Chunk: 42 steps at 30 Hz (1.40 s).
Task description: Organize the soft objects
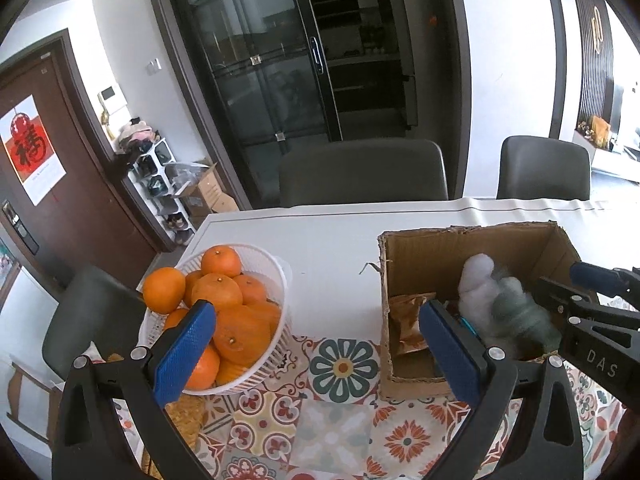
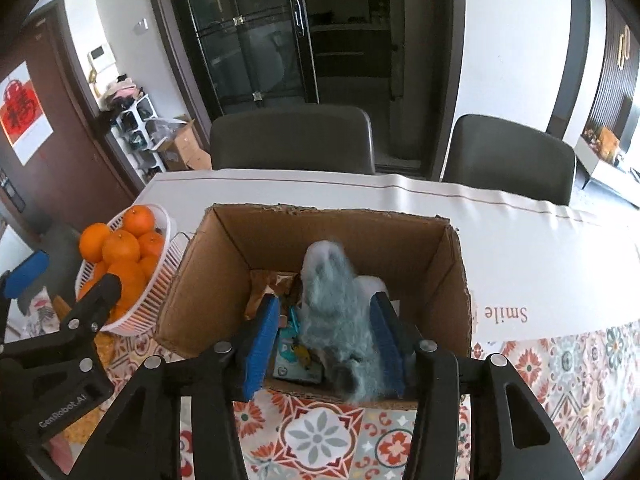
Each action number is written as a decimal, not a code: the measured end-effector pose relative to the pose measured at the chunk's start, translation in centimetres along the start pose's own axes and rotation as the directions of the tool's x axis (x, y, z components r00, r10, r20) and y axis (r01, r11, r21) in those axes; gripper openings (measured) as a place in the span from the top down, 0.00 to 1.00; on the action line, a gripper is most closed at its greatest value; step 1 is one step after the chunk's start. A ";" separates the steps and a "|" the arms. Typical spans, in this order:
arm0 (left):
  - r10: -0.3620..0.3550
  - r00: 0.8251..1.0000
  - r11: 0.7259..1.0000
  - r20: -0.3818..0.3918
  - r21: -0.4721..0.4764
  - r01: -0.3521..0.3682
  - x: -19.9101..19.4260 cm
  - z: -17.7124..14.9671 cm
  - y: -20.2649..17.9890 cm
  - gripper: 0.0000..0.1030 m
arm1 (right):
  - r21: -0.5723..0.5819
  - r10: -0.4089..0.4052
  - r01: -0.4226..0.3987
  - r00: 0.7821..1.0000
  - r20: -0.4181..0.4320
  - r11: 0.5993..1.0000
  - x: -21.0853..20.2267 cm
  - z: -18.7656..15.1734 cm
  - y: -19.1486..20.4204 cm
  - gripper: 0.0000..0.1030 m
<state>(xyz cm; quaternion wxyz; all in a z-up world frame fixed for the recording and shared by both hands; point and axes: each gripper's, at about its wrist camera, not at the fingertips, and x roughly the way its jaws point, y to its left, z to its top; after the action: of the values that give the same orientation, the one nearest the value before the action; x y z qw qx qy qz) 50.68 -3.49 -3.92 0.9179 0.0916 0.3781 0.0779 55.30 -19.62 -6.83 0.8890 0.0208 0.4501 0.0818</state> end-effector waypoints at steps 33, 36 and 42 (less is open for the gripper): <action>-0.037 0.951 0.999 0.308 0.016 0.034 -25.2 -13.0 6.3 0.00 | 0.121 -0.241 0.211 0.901 0.360 0.970 -26.6 -18.2 6.0 0.16; -0.024 0.948 1.000 0.318 0.010 0.022 -27.2 -14.9 6.3 0.00 | 0.106 -0.236 0.212 0.896 0.376 0.972 -28.4 -20.3 6.2 0.16; -0.041 0.947 0.999 0.318 0.007 0.041 -31.1 -18.8 6.6 0.00 | 0.094 -0.228 0.208 0.891 0.392 0.974 -31.8 -24.0 6.7 0.16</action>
<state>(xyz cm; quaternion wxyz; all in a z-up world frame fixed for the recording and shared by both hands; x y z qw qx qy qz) 15.08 -1.62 5.62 0.9683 0.0952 0.2270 0.0430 16.68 -19.14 5.02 0.9649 0.0085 0.2600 -0.0356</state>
